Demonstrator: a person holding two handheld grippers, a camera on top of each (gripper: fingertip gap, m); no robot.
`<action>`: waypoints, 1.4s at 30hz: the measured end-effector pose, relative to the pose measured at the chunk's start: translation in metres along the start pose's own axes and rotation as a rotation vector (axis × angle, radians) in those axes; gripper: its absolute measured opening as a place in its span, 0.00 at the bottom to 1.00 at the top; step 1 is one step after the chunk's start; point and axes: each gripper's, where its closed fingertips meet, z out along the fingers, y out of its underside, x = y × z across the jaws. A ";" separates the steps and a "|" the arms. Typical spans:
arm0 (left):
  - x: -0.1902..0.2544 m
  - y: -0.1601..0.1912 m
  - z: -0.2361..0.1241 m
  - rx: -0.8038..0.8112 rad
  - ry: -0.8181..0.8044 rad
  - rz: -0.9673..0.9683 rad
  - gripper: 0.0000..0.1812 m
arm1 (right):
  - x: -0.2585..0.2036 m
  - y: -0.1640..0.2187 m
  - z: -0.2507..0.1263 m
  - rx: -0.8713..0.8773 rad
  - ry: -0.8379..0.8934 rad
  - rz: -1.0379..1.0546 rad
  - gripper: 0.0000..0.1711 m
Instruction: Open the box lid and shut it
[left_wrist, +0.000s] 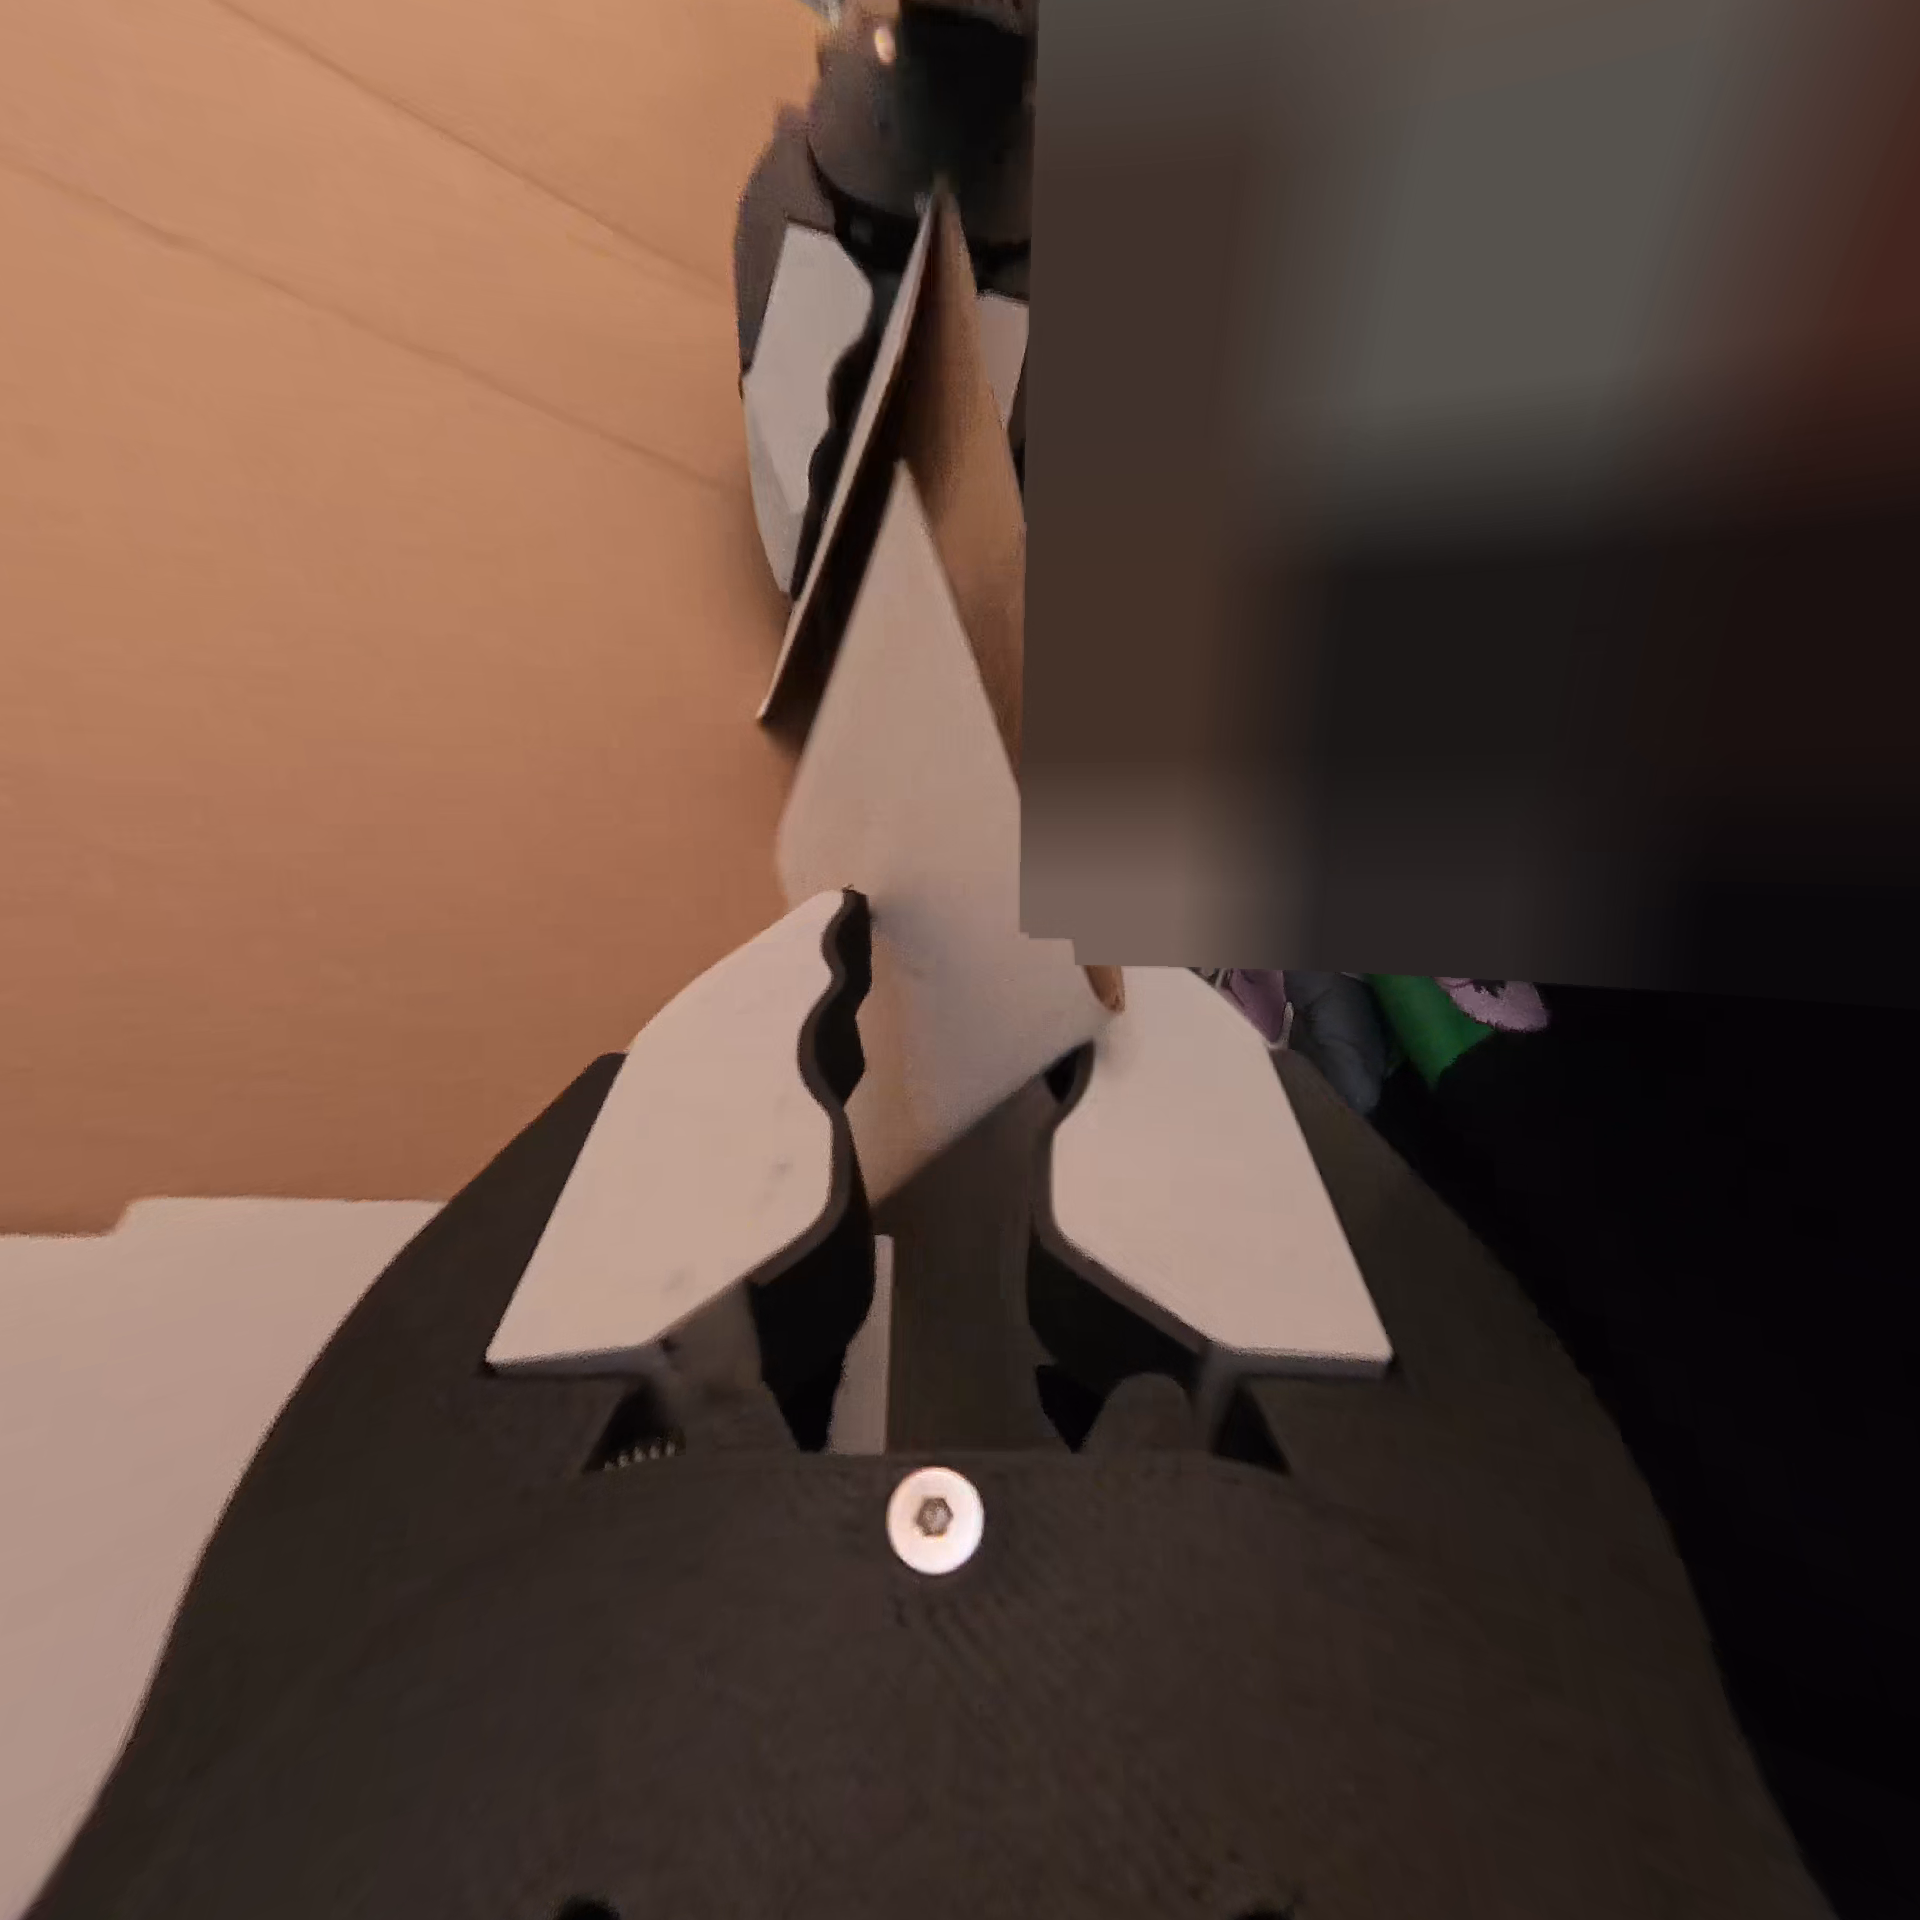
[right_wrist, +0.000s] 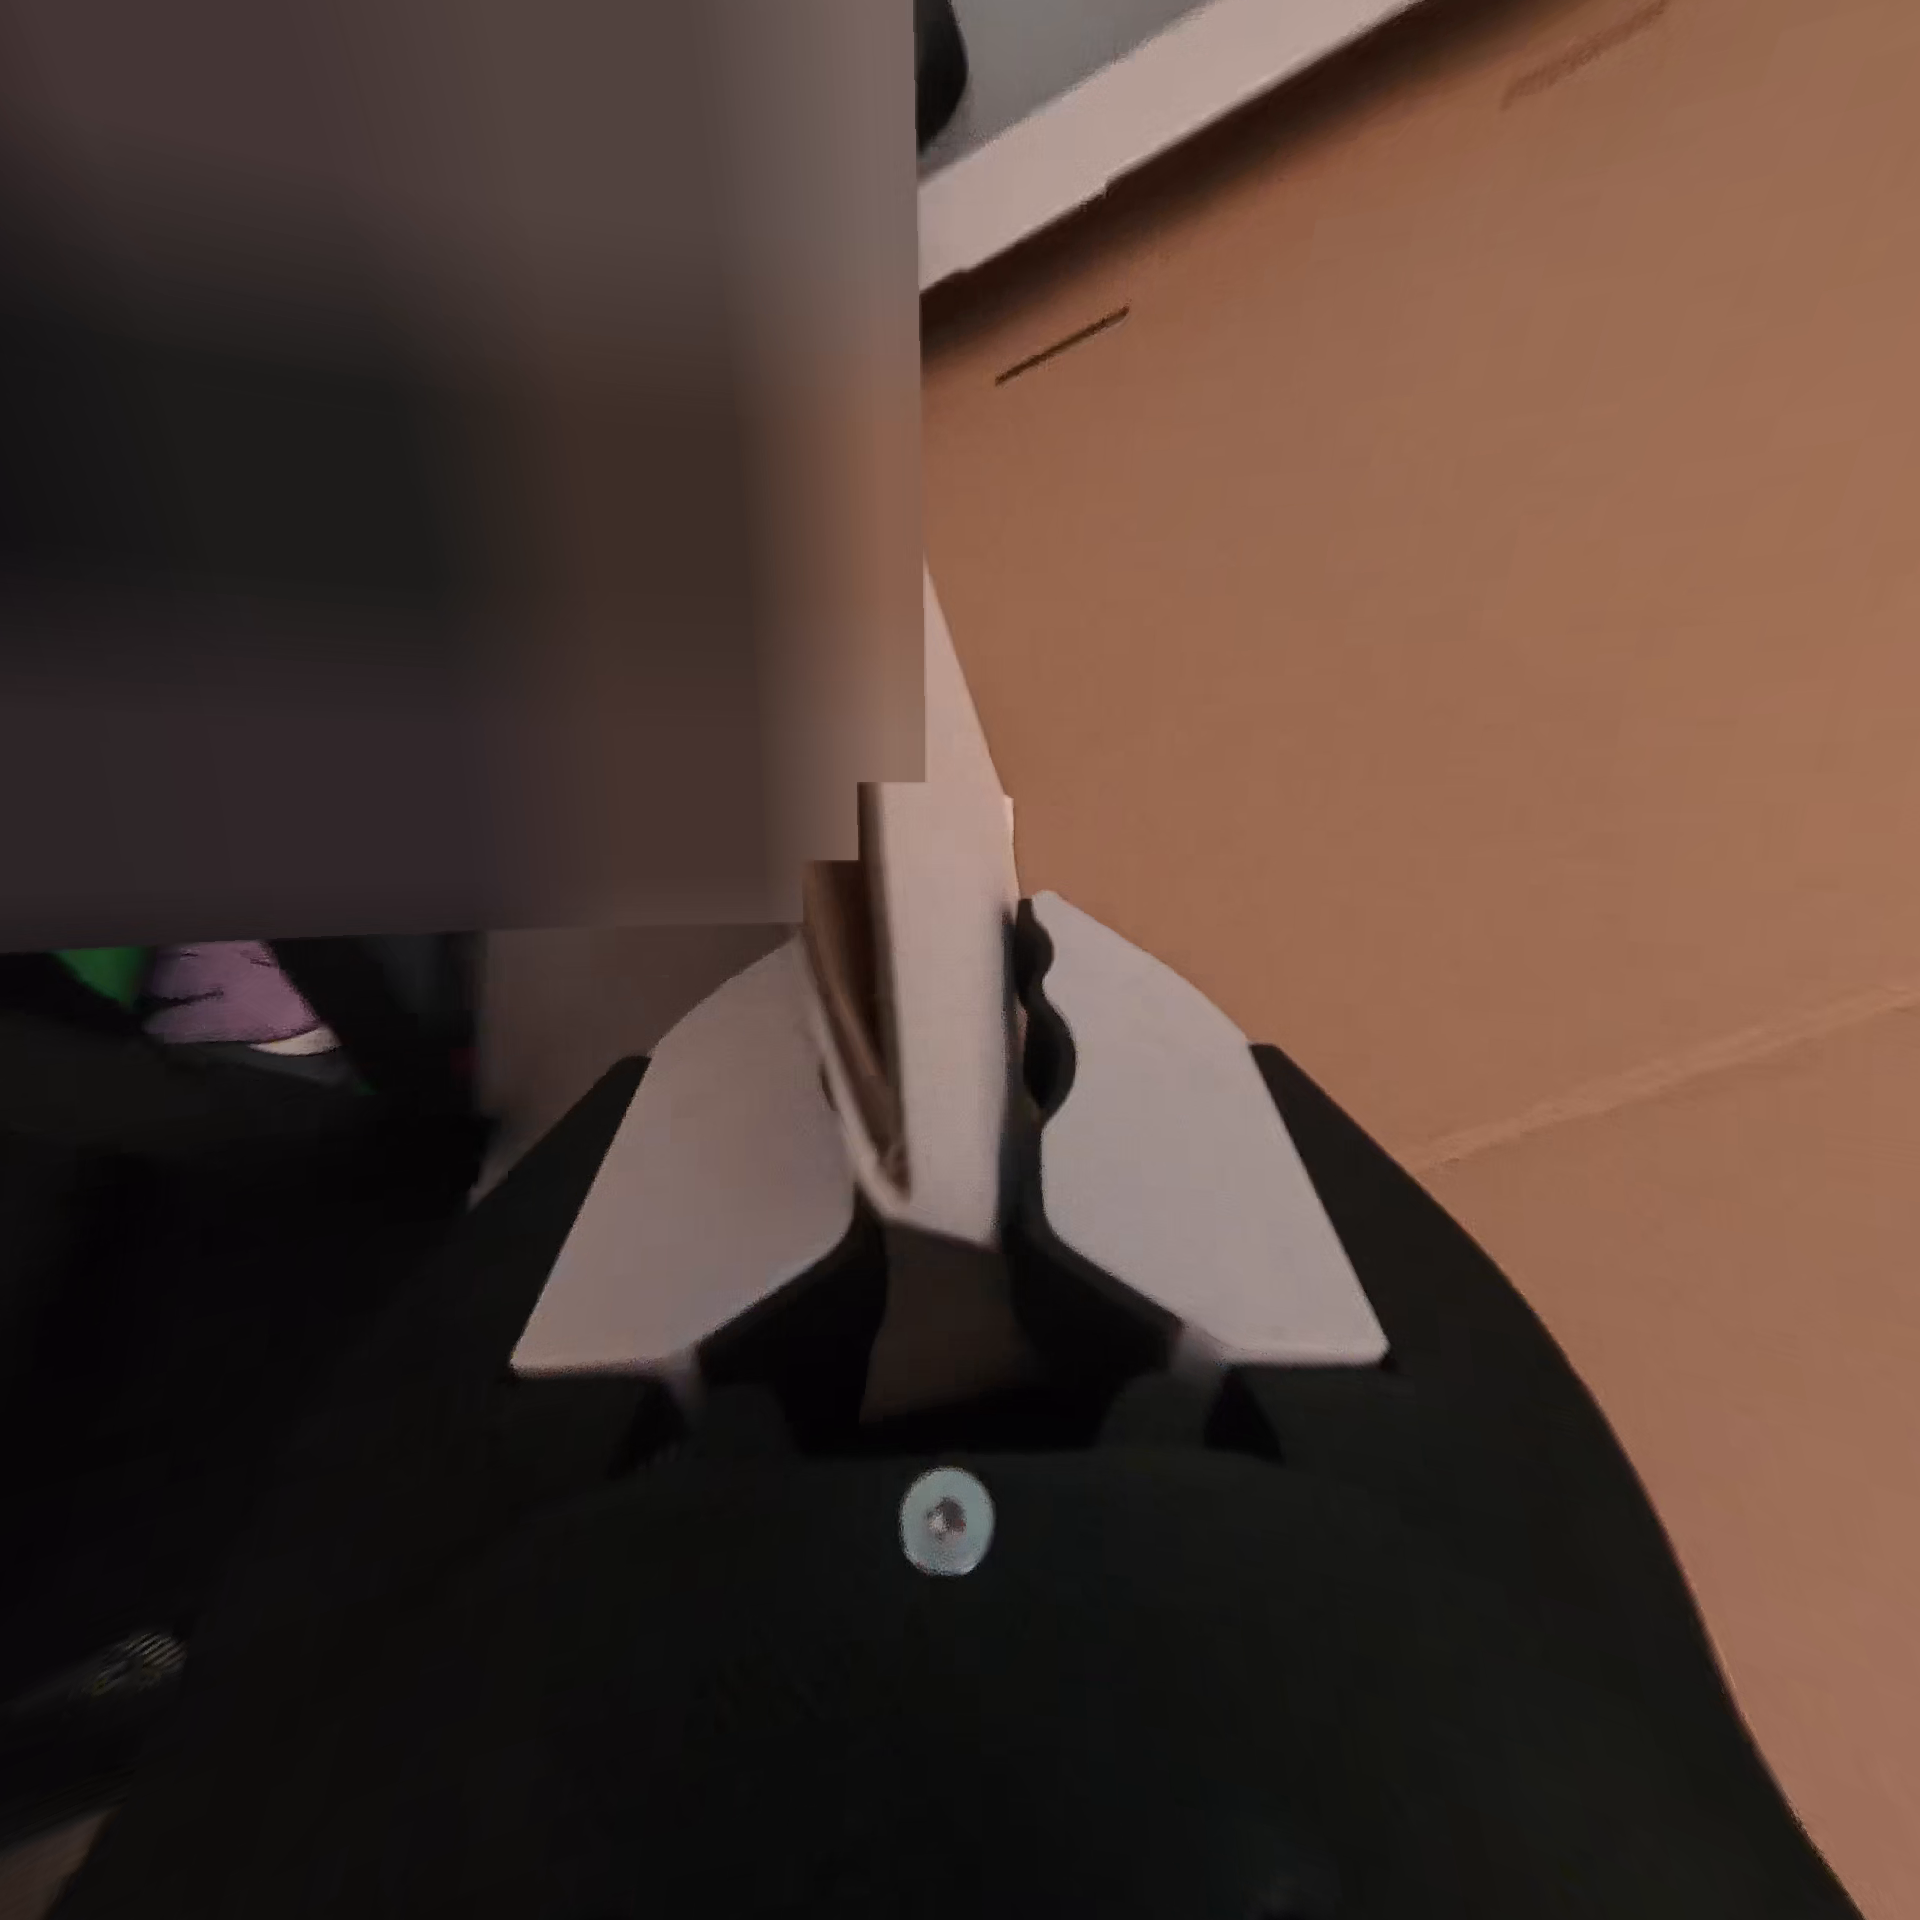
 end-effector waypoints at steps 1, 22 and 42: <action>0.003 -0.005 -0.005 0.032 -0.008 -0.005 0.21 | 0.000 -0.004 -0.004 0.042 0.041 -0.037 0.15; -0.182 -0.048 -0.174 -0.013 -0.648 -0.028 0.37 | -0.064 0.016 -0.054 -0.176 -0.099 -0.555 0.02; -0.186 -0.071 -0.101 -0.079 0.047 0.048 0.12 | -0.044 0.054 -0.210 0.320 0.522 -0.178 0.31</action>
